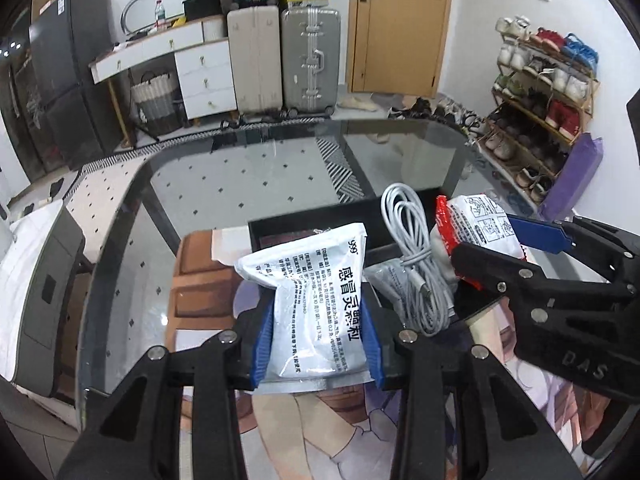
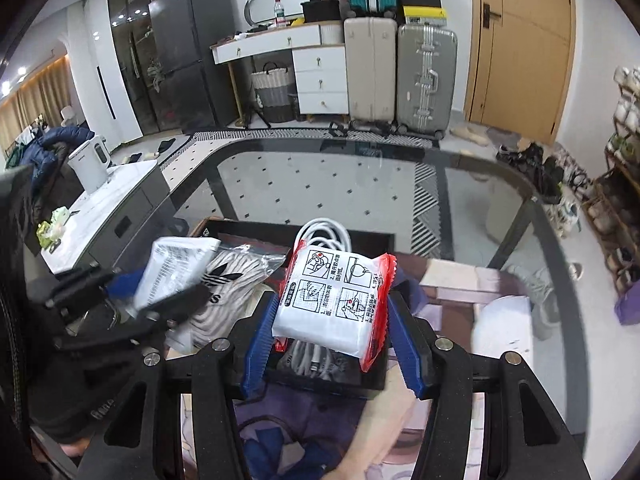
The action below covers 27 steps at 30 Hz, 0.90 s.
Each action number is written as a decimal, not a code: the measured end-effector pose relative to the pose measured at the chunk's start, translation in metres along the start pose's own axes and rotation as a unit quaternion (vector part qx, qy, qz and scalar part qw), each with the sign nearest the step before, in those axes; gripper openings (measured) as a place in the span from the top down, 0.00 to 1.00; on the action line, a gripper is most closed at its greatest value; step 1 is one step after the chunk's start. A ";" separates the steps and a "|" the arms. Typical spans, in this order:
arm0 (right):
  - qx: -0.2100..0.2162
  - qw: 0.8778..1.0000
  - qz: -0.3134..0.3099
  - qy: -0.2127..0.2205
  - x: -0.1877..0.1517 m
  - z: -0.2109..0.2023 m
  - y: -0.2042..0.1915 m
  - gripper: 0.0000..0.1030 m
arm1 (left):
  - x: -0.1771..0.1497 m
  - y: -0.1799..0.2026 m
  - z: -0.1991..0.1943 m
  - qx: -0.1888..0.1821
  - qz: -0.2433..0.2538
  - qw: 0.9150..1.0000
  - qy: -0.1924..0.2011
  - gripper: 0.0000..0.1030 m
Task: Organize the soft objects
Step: 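Lower both packets into the black box and open both tools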
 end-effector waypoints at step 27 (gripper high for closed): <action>0.038 0.997 0.054 -0.046 0.037 0.038 0.016 0.47 | 0.034 -0.020 0.028 -0.052 -0.084 0.995 -0.003 0.63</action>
Point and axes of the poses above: each gripper's, at about its wrist camera, not at the fingertips, and z roughly the way its jaws point, y to its right, x to its top, the point moved 2 cm from there along z, roughly the way its jaws point, and after that the axes turned 8 degrees about y, right-handed, at the moved point
